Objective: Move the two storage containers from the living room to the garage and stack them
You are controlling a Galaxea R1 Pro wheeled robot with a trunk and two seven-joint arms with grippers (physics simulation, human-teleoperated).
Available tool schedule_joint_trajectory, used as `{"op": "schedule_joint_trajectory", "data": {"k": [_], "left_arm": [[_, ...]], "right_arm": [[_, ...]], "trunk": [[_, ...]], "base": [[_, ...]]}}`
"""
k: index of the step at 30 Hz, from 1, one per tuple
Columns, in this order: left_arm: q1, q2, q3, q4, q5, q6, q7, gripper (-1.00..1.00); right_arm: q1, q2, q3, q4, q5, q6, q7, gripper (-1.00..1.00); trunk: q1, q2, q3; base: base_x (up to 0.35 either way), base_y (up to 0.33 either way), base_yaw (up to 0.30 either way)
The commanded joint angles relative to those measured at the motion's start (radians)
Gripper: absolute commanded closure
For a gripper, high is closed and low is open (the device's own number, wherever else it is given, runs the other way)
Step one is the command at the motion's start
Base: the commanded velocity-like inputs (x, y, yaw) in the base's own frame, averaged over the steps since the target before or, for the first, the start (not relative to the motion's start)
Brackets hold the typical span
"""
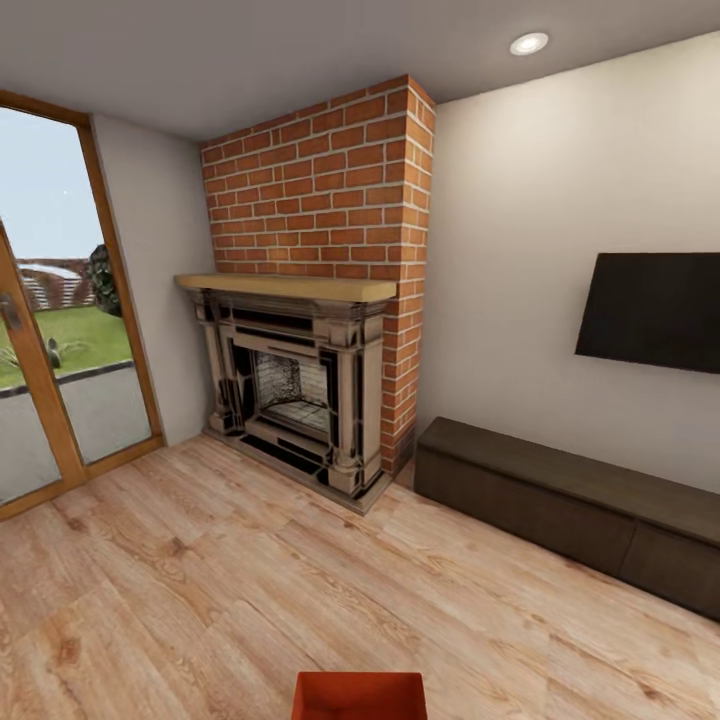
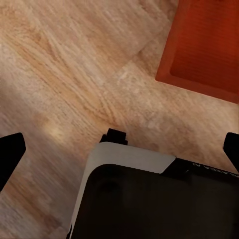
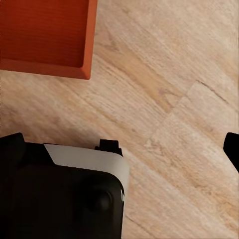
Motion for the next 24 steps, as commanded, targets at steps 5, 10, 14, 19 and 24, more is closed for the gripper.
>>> {"op": "schedule_joint_trajectory", "data": {"k": [5, 10, 14, 19, 24], "left_arm": [[-0.001, -0.001, -0.004, 0.001, 0.006, -0.003, 0.002, -1.00], [-0.001, -0.002, -0.004, 0.001, 0.006, -0.003, 0.002, -1.00], [-0.001, -0.002, -0.004, 0.001, 0.006, -0.003, 0.002, -1.00], [-0.001, -0.001, -0.004, 0.001, 0.006, -0.003, 0.002, -1.00], [-0.001, 0.000, -0.004, 0.001, 0.006, -0.003, 0.002, -1.00]], "right_arm": [[-0.001, 0.000, 0.009, 0.003, -0.010, -0.006, -0.001, -1.00], [-0.001, 0.000, 0.009, 0.003, -0.010, -0.006, -0.001, -1.00], [-0.001, 0.000, 0.009, 0.003, -0.010, -0.006, -0.001, -1.00], [-0.001, -0.001, 0.009, 0.003, -0.010, -0.006, -0.001, -1.00], [-0.001, 0.001, 0.009, 0.003, -0.011, -0.006, -0.001, -1.00]], "trunk": [[0.000, -0.001, -0.001], [0.000, -0.001, -0.001], [0.000, -0.001, -0.001], [0.000, -0.001, -0.001], [0.000, -0.001, -0.001]], "base": [[0.000, 0.069, 0.000], [0.000, 0.018, 0.000], [0.000, 0.005, 0.000], [0.000, 0.001, 0.000], [0.000, 0.000, -0.032]]}}
